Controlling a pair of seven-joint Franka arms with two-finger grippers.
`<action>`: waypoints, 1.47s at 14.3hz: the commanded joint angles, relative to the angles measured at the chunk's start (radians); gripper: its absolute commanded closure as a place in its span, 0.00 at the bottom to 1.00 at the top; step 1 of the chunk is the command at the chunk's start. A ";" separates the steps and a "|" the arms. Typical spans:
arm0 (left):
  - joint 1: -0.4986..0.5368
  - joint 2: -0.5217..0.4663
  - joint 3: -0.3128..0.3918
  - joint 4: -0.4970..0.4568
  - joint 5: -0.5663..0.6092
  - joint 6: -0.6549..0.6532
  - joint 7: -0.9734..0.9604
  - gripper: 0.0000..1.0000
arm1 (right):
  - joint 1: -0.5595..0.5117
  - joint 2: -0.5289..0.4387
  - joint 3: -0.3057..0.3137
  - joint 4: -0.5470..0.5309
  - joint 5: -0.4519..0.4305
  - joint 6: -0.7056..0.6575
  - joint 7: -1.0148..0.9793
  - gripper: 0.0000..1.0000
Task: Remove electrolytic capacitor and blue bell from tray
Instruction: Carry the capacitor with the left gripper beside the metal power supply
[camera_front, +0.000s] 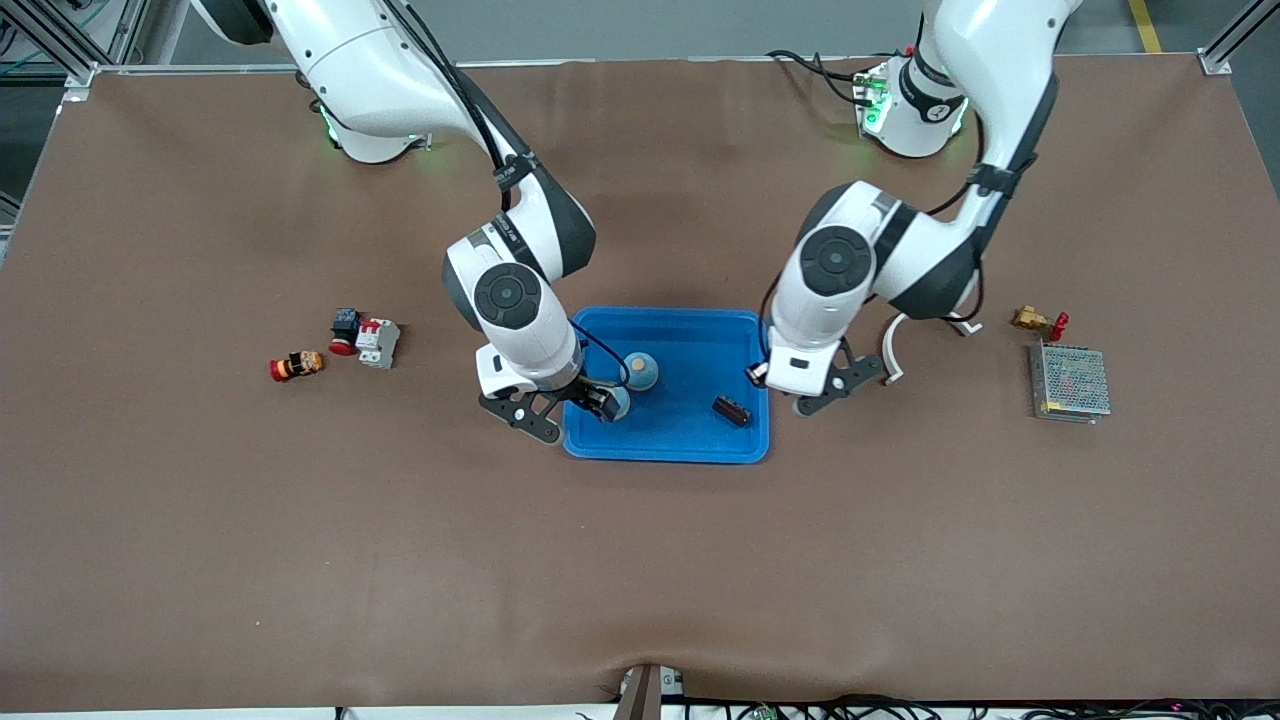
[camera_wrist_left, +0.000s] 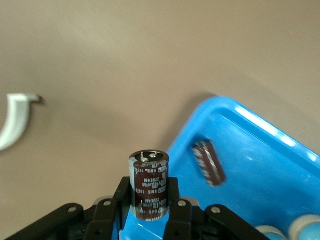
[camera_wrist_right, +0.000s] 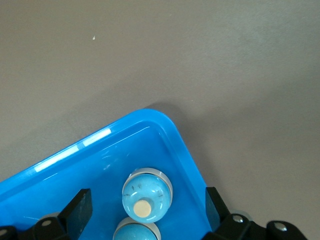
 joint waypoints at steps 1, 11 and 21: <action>0.073 -0.051 -0.006 -0.018 0.023 -0.083 0.125 1.00 | 0.027 0.033 -0.009 0.036 0.006 0.011 0.025 0.00; 0.338 -0.065 -0.004 -0.079 0.038 -0.142 0.500 1.00 | 0.075 0.069 -0.009 0.036 -0.004 0.014 0.024 0.00; 0.492 -0.062 -0.006 -0.299 0.196 0.105 0.621 1.00 | 0.064 0.105 -0.013 0.039 -0.016 0.053 0.022 0.00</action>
